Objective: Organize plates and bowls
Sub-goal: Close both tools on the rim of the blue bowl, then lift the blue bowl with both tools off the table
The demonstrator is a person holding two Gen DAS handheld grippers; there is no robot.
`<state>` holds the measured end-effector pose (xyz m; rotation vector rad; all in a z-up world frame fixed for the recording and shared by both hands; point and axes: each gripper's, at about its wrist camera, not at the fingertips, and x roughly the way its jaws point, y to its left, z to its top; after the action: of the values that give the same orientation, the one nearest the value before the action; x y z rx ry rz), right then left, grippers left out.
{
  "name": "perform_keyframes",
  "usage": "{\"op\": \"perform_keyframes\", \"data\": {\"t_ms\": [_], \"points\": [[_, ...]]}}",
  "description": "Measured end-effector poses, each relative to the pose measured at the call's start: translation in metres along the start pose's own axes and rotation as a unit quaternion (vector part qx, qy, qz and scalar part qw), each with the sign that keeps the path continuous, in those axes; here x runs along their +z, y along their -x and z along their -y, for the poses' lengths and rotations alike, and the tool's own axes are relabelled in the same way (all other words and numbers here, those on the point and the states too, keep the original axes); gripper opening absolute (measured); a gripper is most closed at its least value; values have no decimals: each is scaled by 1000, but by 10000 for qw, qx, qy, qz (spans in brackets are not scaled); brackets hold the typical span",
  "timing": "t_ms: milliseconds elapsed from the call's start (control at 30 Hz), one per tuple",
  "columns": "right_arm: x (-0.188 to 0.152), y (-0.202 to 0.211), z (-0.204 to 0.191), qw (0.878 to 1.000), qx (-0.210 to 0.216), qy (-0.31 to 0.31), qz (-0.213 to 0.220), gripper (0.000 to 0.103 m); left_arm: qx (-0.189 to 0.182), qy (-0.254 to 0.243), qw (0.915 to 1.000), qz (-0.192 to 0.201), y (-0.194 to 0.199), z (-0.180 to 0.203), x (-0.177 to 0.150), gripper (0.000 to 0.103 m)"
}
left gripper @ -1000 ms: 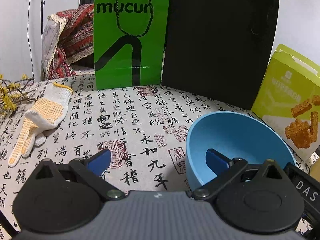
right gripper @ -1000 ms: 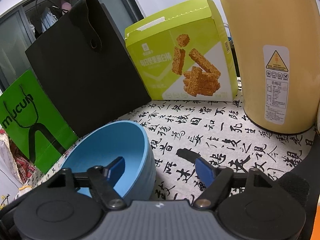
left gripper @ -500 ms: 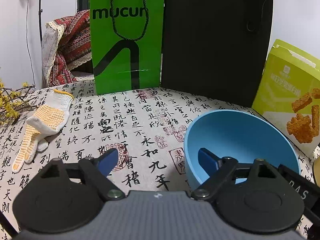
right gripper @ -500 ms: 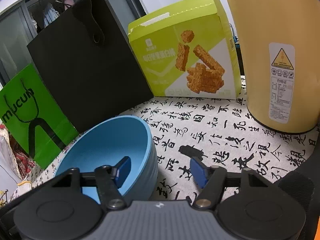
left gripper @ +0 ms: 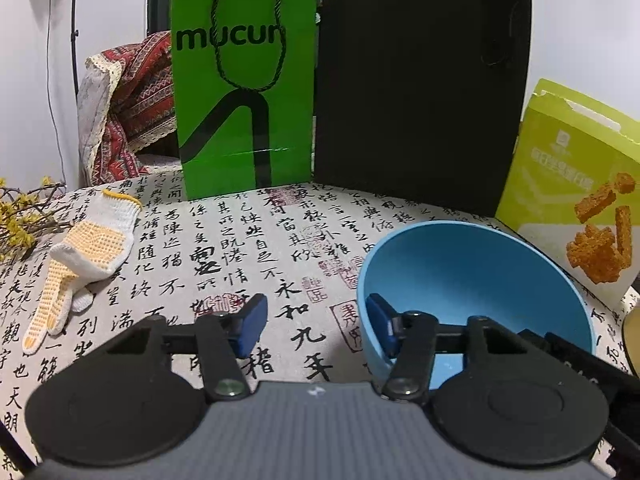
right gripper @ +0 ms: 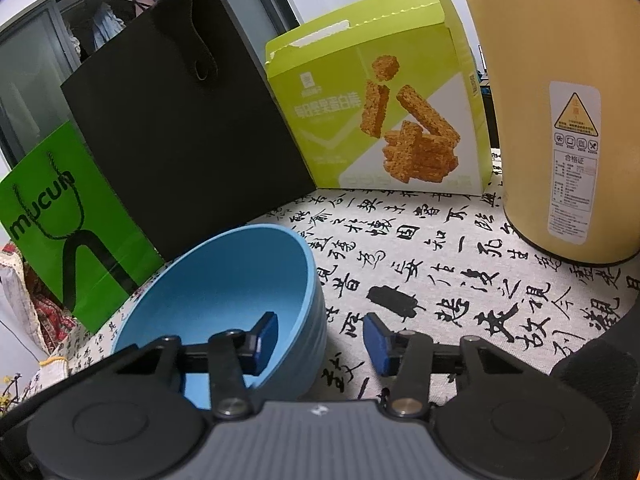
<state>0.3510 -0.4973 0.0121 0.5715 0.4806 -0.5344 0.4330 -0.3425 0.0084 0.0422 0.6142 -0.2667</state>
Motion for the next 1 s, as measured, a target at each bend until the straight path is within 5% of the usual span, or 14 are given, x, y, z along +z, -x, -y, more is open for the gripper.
{"op": "perform_keyframes", "data": {"t_ms": [500, 1000], "points": [[-2, -3, 0, 9999, 20, 5, -103, 28, -155, -107, 9997, 176, 5, 5, -2, 49], [-3, -3, 0, 9999, 64, -71, -120, 13, -314, -210, 9991, 170, 8, 8, -4, 22]]}}
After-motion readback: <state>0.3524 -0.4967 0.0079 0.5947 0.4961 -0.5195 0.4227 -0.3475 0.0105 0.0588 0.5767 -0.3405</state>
